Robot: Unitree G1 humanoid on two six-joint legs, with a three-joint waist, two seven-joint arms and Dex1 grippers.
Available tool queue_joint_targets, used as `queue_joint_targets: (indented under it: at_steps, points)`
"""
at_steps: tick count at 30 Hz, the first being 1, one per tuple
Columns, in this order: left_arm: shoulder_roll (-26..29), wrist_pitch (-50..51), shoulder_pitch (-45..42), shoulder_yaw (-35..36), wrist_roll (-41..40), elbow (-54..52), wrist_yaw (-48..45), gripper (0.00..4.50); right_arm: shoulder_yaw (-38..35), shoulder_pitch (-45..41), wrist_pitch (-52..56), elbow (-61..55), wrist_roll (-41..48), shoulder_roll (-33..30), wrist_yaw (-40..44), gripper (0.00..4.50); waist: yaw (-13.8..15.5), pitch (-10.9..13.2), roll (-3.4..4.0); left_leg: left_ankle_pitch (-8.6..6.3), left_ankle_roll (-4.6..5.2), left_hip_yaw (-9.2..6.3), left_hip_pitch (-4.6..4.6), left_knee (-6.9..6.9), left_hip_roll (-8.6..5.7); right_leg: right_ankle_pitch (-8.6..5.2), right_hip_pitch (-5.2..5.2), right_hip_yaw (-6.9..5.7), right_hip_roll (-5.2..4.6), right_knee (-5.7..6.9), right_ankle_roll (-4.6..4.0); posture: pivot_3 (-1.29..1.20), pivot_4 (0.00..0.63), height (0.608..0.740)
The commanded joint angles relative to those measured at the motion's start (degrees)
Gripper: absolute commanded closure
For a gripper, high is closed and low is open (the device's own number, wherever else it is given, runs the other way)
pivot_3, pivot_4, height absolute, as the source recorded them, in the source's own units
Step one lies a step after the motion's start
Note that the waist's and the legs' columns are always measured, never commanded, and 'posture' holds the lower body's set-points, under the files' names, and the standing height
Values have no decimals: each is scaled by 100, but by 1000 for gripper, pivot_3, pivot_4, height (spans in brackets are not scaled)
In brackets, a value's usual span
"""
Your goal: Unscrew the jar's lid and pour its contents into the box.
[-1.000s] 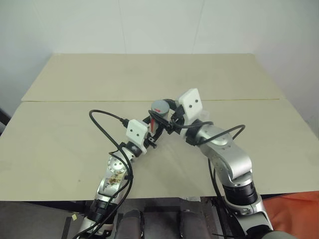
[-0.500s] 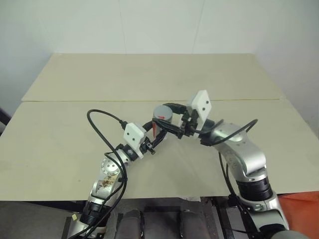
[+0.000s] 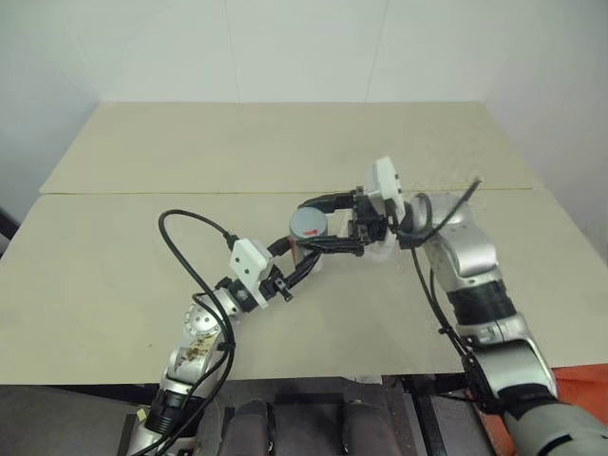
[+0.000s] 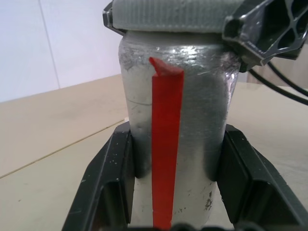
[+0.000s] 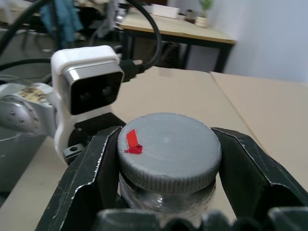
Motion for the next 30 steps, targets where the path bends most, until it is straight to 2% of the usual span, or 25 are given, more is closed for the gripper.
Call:
queue_joint_targets:
  at_steps: [1,6,12,15,17,18,24,30]
  points:
    - [-48,-149,-64,-112,-25,-325,-67,2515,127,-519,-463,813,-11,214,899,1611,-1,0,1,0,0,1,0,0,0,0,0,0,0,1,0,0,150,740]
    - [-46,-162,-23,-124,-3,-344,-61,2515,292,-1037,-972,1873,42,255,1287,1611,1,1,2,0,0,1,0,-2,1,1,-2,-1,-2,0,-1,0,150,740]
    - [-55,-170,-17,-134,17,-337,-9,2515,460,-1196,-1329,2272,132,160,1287,1611,4,1,2,0,-1,1,0,-4,0,1,-3,-1,-7,0,-2,0,150,740]
    - [-96,-175,0,-150,35,-323,39,2515,498,-1178,-1179,2222,308,49,1287,724,8,1,2,0,-1,1,0,-4,0,1,-3,-2,-9,0,-3,0,150,740]
    - [-115,-177,0,-158,41,-312,59,2515,493,-1109,-1152,2092,444,-33,1287,137,12,1,2,0,-1,1,0,-4,-1,1,-3,-2,-11,0,-3,0,150,740]
    - [-127,-180,-10,-159,46,-301,73,2515,392,-1042,-1147,1985,487,-61,1287,30,12,1,2,-1,-1,1,0,-5,-1,1,-3,-3,-12,0,-3,0,150,740]
    - [-176,-188,-52,-129,49,-242,136,2515,-161,-458,-1068,974,508,-312,1127,30,15,2,2,-1,-1,0,0,-8,0,2,-5,-2,-14,0,-4,0,150,740]
    - [-218,-231,-106,-139,101,-108,156,2515,-559,570,-650,-779,311,-677,-110,30,18,2,2,-1,-1,-1,0,-10,0,2,-4,-3,-17,-2,-3,0,150,740]
